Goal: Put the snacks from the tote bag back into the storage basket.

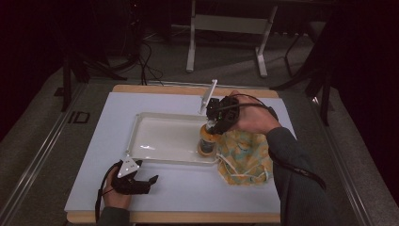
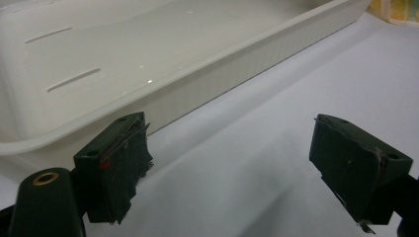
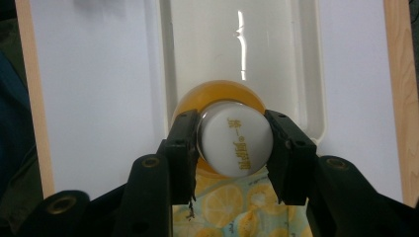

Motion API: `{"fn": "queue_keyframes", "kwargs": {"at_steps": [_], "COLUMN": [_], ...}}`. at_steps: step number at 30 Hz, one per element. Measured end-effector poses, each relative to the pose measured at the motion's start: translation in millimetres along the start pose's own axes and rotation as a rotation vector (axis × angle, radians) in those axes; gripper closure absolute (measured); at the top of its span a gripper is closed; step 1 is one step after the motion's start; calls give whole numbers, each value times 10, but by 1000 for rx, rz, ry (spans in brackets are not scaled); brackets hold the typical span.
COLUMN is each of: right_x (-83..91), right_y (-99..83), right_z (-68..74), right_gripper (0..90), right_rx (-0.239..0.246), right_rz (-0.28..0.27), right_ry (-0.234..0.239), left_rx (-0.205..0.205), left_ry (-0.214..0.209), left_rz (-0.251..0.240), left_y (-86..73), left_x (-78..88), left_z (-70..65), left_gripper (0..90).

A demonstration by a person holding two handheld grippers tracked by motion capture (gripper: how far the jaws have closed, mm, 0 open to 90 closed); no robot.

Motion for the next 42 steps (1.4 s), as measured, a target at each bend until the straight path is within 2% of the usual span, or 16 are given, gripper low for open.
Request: {"fn": "queue_keyframes", "kwargs": {"at_steps": [27, 42], "right_x": [-233, -355], "right_y": [-40, -83], "right_z": [117, 144], "right_gripper": [588, 589], "right_rx": [6, 16], "right_rz": [31, 76], "right_ry": [29, 32], "left_rx": [-5, -5], "left_ry": [4, 3], "left_rz": [-1, 3], "left_y": [0, 0], "left_x": [6, -2], "left_z": [-2, -3], "left_gripper": [156, 156]}}
Point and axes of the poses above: each handheld gripper's, and its own axes: x roughly backward along the jaws, y roughly out of its top, z roughly to its left, the point moved 8 cm from there along -x, roughly forward along the jaws, and after that the axes turned 3 degrees about -y, right-handed, at the moved point
